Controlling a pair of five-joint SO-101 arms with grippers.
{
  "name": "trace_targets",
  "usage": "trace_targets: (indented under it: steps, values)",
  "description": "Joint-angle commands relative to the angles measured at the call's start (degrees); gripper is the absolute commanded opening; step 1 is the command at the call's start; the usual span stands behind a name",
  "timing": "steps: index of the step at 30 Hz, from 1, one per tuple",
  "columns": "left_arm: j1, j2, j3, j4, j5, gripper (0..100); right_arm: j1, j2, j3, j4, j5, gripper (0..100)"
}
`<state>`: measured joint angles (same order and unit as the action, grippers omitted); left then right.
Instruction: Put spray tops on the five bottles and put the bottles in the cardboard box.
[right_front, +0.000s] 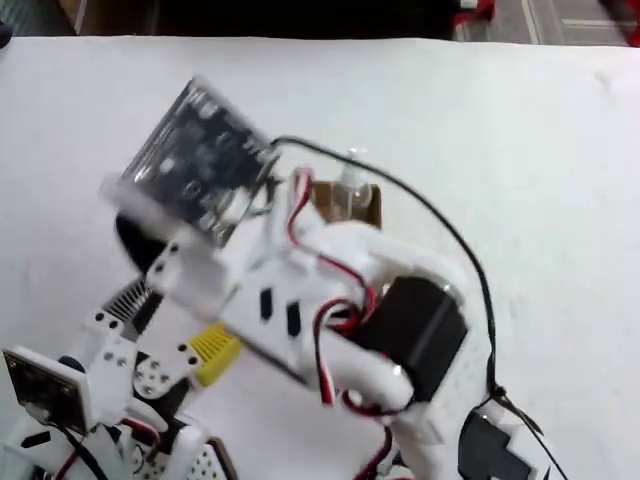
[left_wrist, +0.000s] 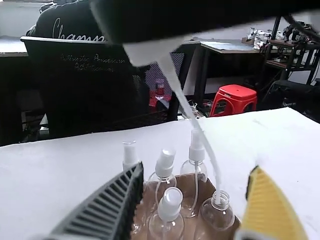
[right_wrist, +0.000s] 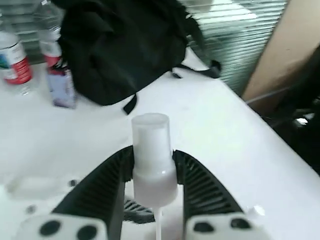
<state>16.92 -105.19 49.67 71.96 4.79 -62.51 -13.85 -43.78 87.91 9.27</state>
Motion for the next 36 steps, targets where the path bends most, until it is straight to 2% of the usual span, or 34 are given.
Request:
trace_targets:
  steps: [1, 4, 8, 10, 15, 20, 33, 36]
  values:
    - [0.48, 0.40, -2.64, -0.18, 1.93, 29, -4.97, -3.30, -0.35, 1.71, -0.53, 1.6]
    - [0.48, 0.40, -2.64, -0.79, 1.93, 23, -5.58, -4.09, -0.26, 1.80, -0.53, 1.6]
    - [0.40, 0.40, -2.64, -0.97, 0.97, 6, -5.41, -4.09, -0.26, 4.44, -0.53, 1.6]
    - [0.40, 0.40, -2.64, -0.97, 0.35, 2, -5.41, -4.09, -0.26, 4.88, -0.26, 1.6]
    - [0.40, 0.40, -2.64, -0.79, 0.00, 3, 0.48, -3.82, 0.09, 4.00, -0.26, 1.6]
    - [0.40, 0.40, -2.64, -0.62, 0.00, 3, 6.81, -3.74, 6.95, 1.01, -0.44, 1.6]
    - [0.40, 0.40, 1.05, -3.34, -0.09, 3, 7.16, -9.19, 9.76, 2.95, 0.00, 1.6]
    - [0.40, 0.40, 1.14, -3.08, -0.53, 3, 7.34, -9.19, 9.32, 0.66, 0.00, 1.6]
